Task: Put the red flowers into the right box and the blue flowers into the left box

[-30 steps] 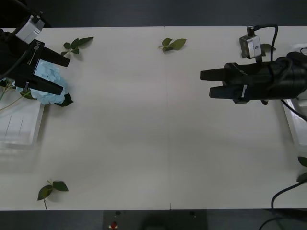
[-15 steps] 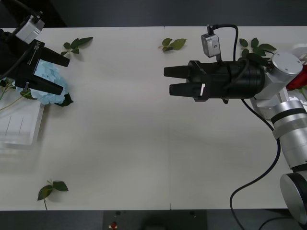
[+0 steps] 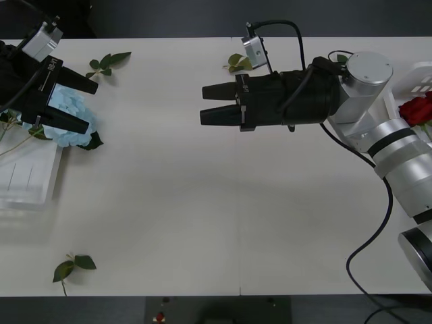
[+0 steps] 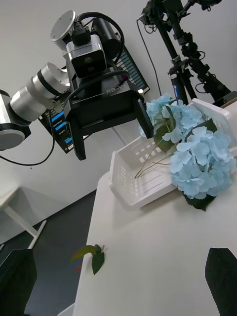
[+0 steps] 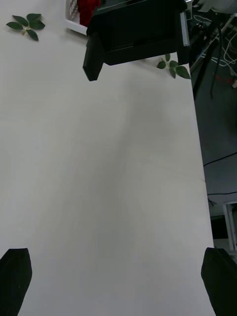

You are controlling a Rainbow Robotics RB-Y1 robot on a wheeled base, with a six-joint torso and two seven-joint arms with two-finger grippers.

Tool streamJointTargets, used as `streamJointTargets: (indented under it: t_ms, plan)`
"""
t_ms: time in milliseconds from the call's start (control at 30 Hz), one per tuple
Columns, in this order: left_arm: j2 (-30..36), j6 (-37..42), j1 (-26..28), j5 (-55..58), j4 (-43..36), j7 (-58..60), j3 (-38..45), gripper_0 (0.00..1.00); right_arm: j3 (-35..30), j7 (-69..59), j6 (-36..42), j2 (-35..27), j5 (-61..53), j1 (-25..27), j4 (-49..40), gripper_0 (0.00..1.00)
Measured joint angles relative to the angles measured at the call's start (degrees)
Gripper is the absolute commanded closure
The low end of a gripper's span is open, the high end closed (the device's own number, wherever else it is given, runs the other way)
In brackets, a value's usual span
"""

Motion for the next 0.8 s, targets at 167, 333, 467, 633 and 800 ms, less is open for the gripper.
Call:
streamJointTargets:
  t_ms: [167,333,467,633,800]
  plan:
    - [0.0,0.0,0.0,0.0,0.0,0.0,0.0,0.0,4.03,0.0,-0.78,-3.91,-3.98,-0.82,0.0,0.0]
    - [0.0,0.0,0.0,0.0,0.0,0.0,0.0,0.0,4.22,0.0,-0.48,-5.71,-4.64,-0.91,0.0,0.0]
    - [0.0,0.0,0.0,0.0,0.0,0.0,0.0,0.0,3.97,0.0,-0.18,-5.74,-4.88,-0.91,0.0,0.0]
    - [0.0,0.0,0.0,0.0,0.0,0.0,0.0,0.0,3.97,0.0,-0.18,-5.74,-5.44,-0.91,0.0,0.0]
    - [0.0,0.0,0.0,0.0,0.0,0.0,0.0,0.0,3.97,0.0,-0.18,-5.74,-5.44,-0.91,0.0,0.0]
